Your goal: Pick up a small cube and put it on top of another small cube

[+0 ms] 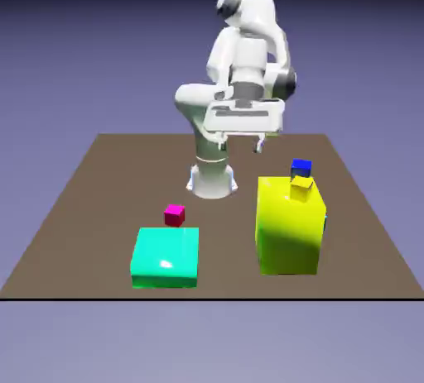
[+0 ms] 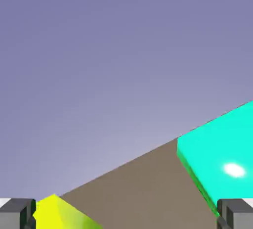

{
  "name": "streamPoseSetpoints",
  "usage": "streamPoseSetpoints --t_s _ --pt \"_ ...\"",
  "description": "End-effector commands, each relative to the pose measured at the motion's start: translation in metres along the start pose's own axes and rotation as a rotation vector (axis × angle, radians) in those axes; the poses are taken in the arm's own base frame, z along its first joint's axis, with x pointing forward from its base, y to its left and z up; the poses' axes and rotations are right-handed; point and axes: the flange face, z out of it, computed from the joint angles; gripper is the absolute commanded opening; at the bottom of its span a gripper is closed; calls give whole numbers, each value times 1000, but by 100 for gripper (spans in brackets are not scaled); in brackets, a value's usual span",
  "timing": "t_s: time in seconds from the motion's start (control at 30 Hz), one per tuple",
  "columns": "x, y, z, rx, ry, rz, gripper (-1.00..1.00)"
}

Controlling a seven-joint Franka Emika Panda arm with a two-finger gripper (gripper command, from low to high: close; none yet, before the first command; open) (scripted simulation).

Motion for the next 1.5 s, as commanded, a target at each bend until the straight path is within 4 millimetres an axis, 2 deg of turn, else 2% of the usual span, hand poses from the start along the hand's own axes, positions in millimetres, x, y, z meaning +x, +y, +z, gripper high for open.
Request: streamPoseSetpoints --t_s 0.0,0.23,0.47,0.73,1.03,1.1,1.23,1.37,1.4,1.47 --pt "-3 4 4 -18 8 27 0" --pt "-17 39 39 -144 87 229 0" --pt "-14 82 82 -270 197 454 0" --pt "9 141 130 -400 360 741 0" --pt "57 222 168 -516 582 1095 0" --pt "58 224 169 -518 587 1103 0" --pt "60 241 196 -512 587 1100 0" --pt "62 266 223 -518 587 1103 0" --pt "62 266 223 -518 587 1103 -100" --pt "61 259 216 -516 587 1102 -100"
